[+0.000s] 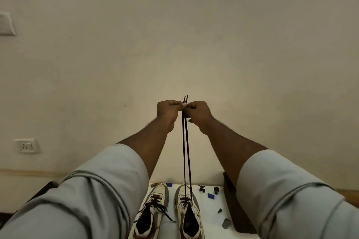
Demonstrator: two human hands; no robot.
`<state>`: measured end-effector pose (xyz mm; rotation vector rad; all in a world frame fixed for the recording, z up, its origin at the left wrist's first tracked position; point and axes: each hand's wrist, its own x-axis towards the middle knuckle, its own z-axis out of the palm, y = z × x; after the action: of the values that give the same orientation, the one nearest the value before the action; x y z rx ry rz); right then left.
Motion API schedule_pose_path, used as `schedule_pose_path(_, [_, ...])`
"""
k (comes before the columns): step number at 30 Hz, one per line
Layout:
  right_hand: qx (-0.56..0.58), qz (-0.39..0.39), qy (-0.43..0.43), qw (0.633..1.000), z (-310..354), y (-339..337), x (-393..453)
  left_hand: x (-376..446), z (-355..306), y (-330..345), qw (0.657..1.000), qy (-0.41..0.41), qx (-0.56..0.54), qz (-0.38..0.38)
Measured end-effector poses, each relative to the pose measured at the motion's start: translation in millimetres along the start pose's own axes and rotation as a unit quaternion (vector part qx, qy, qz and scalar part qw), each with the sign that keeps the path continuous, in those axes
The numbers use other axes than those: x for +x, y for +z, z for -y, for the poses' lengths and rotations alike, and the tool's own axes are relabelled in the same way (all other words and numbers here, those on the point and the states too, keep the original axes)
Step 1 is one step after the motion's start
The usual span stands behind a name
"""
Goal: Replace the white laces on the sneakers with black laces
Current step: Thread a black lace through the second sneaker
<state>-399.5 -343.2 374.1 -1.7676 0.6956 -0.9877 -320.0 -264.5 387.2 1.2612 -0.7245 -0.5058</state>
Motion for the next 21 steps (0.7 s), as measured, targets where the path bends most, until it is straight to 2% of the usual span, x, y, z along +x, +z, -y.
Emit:
schedule_pose_path(4, [0.013, 0.012, -0.001, 1.0, -4, 1, -4, -1, 11, -2, 1.0, 0.0, -0.02, 0.0])
schedule_pose_path(9, [0.056, -0.046, -0.04, 0.997, -7, -9, -10, 1, 23, -7, 0.998, 0.04, -0.02, -0.032])
schedule_pose_path(18, [0.089, -0.043, -0.08, 0.992, -5, -23, -22, -8, 17, -6, 0.997, 0.048, 0.006, 0.054])
schedule_pose_path(21, [0.044, -0.027, -0.112, 0.992, -5, -31, -25, -9, 15, -8, 0.994, 0.052, 0.04, 0.084])
